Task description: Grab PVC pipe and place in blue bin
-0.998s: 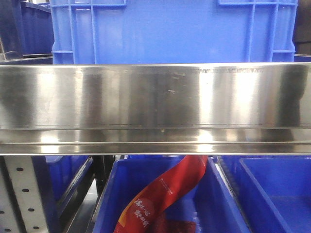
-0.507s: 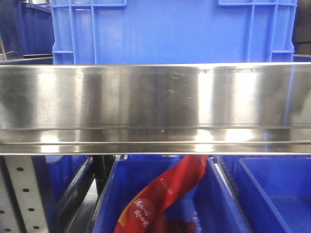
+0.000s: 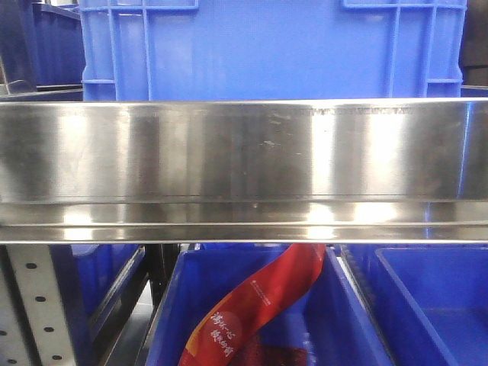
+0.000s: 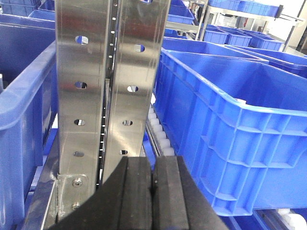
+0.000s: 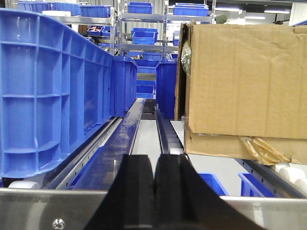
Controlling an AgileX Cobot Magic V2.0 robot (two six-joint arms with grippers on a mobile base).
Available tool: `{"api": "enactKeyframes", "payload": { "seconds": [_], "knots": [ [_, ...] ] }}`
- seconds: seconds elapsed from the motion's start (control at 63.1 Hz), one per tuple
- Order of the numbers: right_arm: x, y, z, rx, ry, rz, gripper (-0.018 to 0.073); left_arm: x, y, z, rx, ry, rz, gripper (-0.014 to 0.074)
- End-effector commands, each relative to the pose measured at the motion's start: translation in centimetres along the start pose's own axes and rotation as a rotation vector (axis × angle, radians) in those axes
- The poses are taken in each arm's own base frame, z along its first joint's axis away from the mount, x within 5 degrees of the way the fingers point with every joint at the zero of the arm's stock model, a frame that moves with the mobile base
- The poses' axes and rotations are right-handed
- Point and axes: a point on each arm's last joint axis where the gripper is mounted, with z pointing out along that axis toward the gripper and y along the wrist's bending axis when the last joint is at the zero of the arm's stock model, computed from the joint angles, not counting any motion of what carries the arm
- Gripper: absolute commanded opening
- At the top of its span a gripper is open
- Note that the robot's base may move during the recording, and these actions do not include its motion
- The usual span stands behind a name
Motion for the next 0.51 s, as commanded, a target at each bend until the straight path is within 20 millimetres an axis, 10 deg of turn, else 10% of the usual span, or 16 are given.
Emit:
{"api": "enactKeyframes", "payload": {
  "seconds": [0.0, 0.491],
  "knots": [
    [0.02, -0.01, -0.02, 0.003, -0.005, -0.007, -0.0162, -0.10, 0.04, -0.09, 0.001, -0.013, 0.000, -0.0111],
    [0.10, -0.02, -0.02, 0.003, 0.003, 0.030, -0.0162, -0.10, 0.04, -0.09, 0.001, -0.013, 0.000, -0.0111]
  ]
}}
